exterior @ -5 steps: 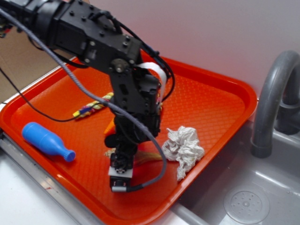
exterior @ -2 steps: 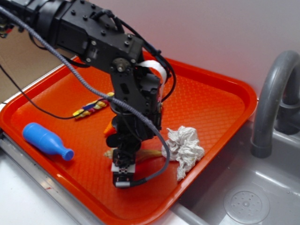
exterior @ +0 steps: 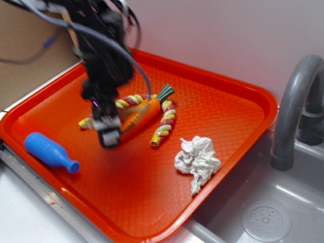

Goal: Grab the shell.

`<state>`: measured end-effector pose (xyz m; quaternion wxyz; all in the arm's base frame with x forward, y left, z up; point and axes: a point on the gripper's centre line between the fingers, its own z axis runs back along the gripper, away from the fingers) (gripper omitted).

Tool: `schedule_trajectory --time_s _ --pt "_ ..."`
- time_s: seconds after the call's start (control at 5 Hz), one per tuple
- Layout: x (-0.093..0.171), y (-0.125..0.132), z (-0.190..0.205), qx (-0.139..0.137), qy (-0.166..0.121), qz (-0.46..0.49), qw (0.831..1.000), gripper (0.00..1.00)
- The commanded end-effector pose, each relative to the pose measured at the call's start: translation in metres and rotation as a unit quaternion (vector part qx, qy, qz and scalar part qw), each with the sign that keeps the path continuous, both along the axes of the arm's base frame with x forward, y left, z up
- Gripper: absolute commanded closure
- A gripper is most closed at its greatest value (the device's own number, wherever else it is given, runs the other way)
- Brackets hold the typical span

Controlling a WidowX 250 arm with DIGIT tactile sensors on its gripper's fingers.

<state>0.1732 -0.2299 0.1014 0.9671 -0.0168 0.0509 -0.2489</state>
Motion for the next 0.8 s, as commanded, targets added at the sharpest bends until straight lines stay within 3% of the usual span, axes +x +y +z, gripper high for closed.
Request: schedule_trajectory --time_s 0.0,0.2,0.4,0.6 --pt "-0.013 0.072 0.084 -0.033 -0.053 0.174 0.983 1.00" --pt "-0.033 0.104 0.114 -0.027 -0.099 0.254 0.962 1.00" --pt "-0.050 0.114 0.125 -0.017 -0.118 0.296 0.948 1.00" --pt "-0.055 0.109 0.118 -0.037 -0.095 0.252 0.962 1.00"
